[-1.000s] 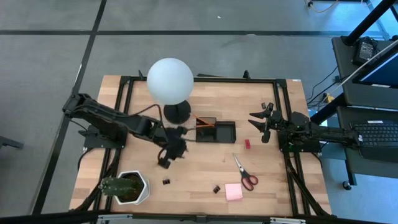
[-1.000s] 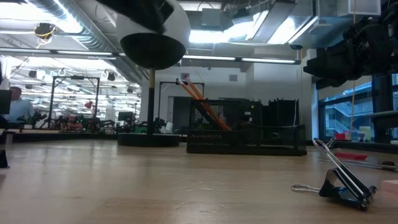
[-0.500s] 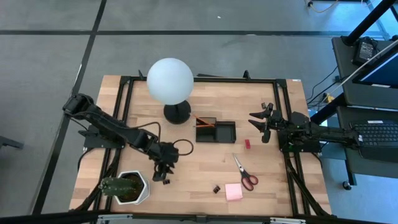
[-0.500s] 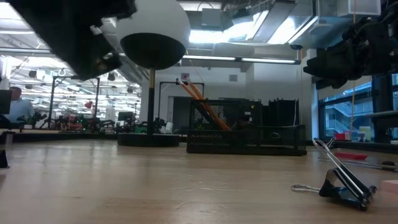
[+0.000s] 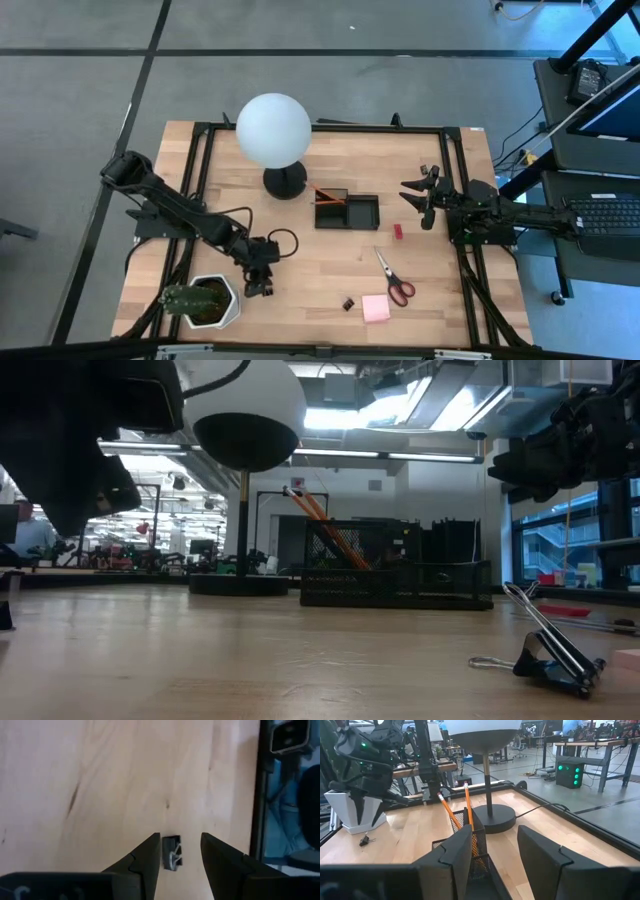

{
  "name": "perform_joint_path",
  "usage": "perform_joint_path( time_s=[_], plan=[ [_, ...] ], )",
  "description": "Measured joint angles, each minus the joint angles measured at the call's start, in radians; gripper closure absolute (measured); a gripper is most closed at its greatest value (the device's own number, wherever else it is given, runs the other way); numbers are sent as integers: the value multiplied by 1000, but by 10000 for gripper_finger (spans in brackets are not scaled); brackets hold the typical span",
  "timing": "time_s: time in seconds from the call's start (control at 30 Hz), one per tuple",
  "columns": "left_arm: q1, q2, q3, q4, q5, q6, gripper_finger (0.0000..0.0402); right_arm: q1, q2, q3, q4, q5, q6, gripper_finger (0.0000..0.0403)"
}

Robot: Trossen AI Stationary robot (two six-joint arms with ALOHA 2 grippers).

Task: Pick and place office supplies into organizer
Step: Put the bottom left black binder clip into the black desk organizer

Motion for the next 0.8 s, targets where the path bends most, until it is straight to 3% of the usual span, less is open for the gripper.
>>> perform_joint_path(
  time_s=[0.17, 0.57, 0.8],
  plan=[
    [0, 40, 0, 5, -2, -12, 264, 0, 0, 0, 0, 0, 0, 241],
    [-4, 131, 0, 16, 141, -40, 249, 0, 0, 0, 0, 0, -2, 241],
    [-19, 131, 0, 15, 110, -29, 267, 0, 0, 0, 0, 0, -3, 241]
  ],
)
